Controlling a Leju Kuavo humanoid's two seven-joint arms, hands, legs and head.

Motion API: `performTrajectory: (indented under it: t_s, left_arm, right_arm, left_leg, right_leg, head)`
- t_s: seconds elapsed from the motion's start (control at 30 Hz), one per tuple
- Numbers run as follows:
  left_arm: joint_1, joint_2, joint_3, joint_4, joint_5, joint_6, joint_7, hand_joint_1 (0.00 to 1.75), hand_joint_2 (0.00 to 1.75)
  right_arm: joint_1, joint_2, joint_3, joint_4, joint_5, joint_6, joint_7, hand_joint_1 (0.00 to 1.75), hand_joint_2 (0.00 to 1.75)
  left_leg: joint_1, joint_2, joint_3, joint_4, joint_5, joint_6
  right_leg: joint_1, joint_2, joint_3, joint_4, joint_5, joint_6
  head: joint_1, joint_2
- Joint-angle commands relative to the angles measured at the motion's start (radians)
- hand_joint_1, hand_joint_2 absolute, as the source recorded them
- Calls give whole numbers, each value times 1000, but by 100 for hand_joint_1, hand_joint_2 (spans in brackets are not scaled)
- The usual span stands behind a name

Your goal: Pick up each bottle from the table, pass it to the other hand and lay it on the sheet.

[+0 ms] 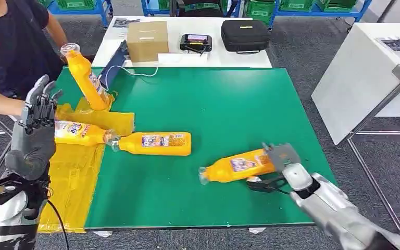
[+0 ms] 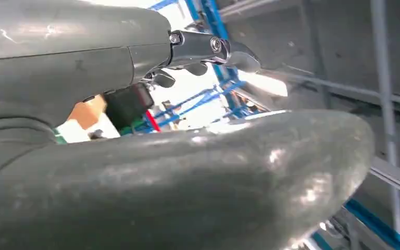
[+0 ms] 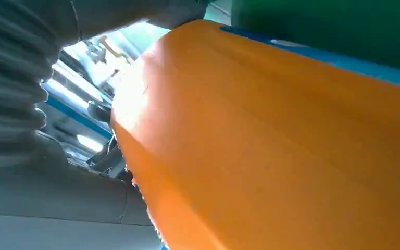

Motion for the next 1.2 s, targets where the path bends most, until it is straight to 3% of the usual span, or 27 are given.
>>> performTrajectory:
  t_s: [0.03, 0.07, 0.1, 0.13, 0.2, 0.27, 0.3, 0.37, 0.53, 0.6, 0.7, 0.77, 0.8, 0.9, 0.93, 0.97, 1.0, 1.07, 1.1, 1.2]
  left_arm:
    - [47, -34, 4, 67, 10, -4, 4, 0, 0]
    - [41, -33, 0, 71, 11, -6, 6, 0, 0]
    - [33, -30, -6, 75, 13, -7, 8, 0, 0]
    - [23, -28, -11, 82, 14, -8, 9, 0, 0]
    - [15, -26, -16, 86, 15, -8, 11, 0, 0]
    - [9, -26, -18, 88, 21, -8, 14, 0, 0]
    - [7, -26, -17, 89, 22, -7, 15, 0, 0]
    - [2, -21, -17, 91, 27, -8, 19, 0, 0]
    - [-1, -13, -20, 95, 39, -12, 21, 0, 0]
    - [0, -11, -21, 93, 41, -12, 22, 0, 0]
    - [0, -8, -20, 91, 43, -10, 27, 0, 0]
    - [-1, -11, -14, 95, 56, -10, 31, 0, 0]
    - [-2, -9, -15, 97, 59, -13, 32, 0, 0]
    - [-3, -10, -13, 105, 65, -17, 32, 0, 0]
    - [-4, -10, -14, 107, 66, -18, 32, 0, 0]
    - [-3, -11, -13, 107, 69, -19, 32, 0, 0]
    - [-2, -8, -11, 106, 71, -23, 32, 0, 0]
    - [-1, -6, -9, 104, 72, -25, 32, 0, 0]
    - [-1, -6, -9, 104, 72, -25, 32, 0, 0]
    - [-1, -6, -9, 104, 72, -25, 32, 0, 0]
  right_arm:
    - [433, -98, -171, -122, -11, 166, -48, 175, 175]
    - [416, -71, -160, -84, 4, 161, -58, 175, 175]
    - [397, -33, -163, -27, 3, 152, -79, 175, 175]
    - [380, -4, -157, 14, 7, 150, -94, 175, 175]
    - [360, 25, -146, 62, 23, 141, -95, 175, 175]
    - [340, 49, -138, 112, 38, 135, -95, 175, 175]
    - [337, 47, -139, 115, 38, 135, -95, 0, 175]
    - [324, 55, -138, 141, 39, 136, -108, 0, 175]
    - [301, 61, -149, 164, 44, 126, -131, 0, 175]
    - [295, 67, -156, 166, 45, 123, -133, 0, 175]
    - [285, 82, -157, 180, 57, 126, -143, 0, 175]
    - [287, 77, -155, 173, 64, 128, -148, 0, 175]
    - [288, 74, -156, 168, 67, 132, -150, 0, 175]
    - [280, 55, -159, 153, 72, 142, -162, 0, 175]
    - [278, 44, -163, 138, 71, 145, -171, 0, 175]
    - [271, 35, -167, 126, 69, 148, -178, 0, 175]
    - [264, 17, -182, 93, 58, 155, -188, 0, 175]
    - [251, 6, -187, 73, 54, 179, -199, 0, 175]
    - [251, 6, -187, 73, 54, 179, -199, 0, 175]
    - [255, 8, -186, 72, 54, 179, -199, 0, 175]
  left_leg:
    - [4, -19, -12, 2, 4, 0]
    - [4, -23, -18, 1, 6, 0]
    - [6, -19, -13, 1, 3, 0]
    - [6, -20, -18, -2, 6, 0]
    - [9, -13, -4, 2, -3, 2]
    - [11, -12, -7, 2, -3, 1]
    - [11, -14, -12, 0, 0, 1]
    - [13, -5, -4, 1, -5, 1]
    - [14, -3, -15, 2, -1, 0]
    - [19, 4, -7, 2, -4, 0]
    - [19, -1, -18, 1, 0, -1]
    - [22, 5, -9, 2, -3, -1]
    - [20, 1, -16, 1, 0, -1]
    - [22, 6, -11, 2, -2, -1]
    - [20, 2, -18, 1, 2, -1]
    - [21, 6, -14, 2, 0, 0]
    - [19, 2, -20, 2, 2, 0]
    - [20, 8, -14, 2, 2, 3]
    - [18, 4, -19, 1, 4, 3]
    - [19, 8, -9, 1, 0, 4]
  right_leg:
    - [4, -9, -3, -4, 3, -3]
    - [5, -8, -7, -5, 4, -4]
    - [7, -3, -1, -8, 4, -3]
    - [6, -3, -6, -11, 6, -4]
    - [8, 2, 6, -11, 2, -3]
    - [10, 4, 6, -13, 4, -4]
    - [10, 3, 2, -14, 5, -4]
    - [12, 8, 8, -15, 3, -4]
    - [14, 8, -3, -15, 6, -4]
    - [16, 11, 4, -19, 3, -3]
    - [17, 8, -4, -19, 6, -3]
    - [18, 11, 4, -21, 3, -3]
    - [17, 9, -2, -20, 4, -3]
    - [18, 10, 2, -21, 2, -3]
    - [17, 8, -5, -19, 4, -3]
    - [18, 9, -1, -20, 3, -3]
    - [16, 8, -6, -19, 4, -3]
    - [17, 10, -1, -20, 3, -3]
    - [16, 9, -6, -19, 3, -3]
    - [18, 12, 5, -22, 1, -3]
  head:
    - [1, 0]
    - [0, 0]
    - [0, 0]
    - [0, 0]
    - [0, 0]
    - [1, 0]
    - [0, 0]
    - [0, 0]
    - [0, 0]
    - [0, 0]
    - [0, 0]
    - [0, 0]
    - [0, 0]
    - [0, 0]
    - [0, 0]
    - [0, 0]
    - [1, 0]
    - [0, 0]
    - [0, 0]
    - [0, 0]
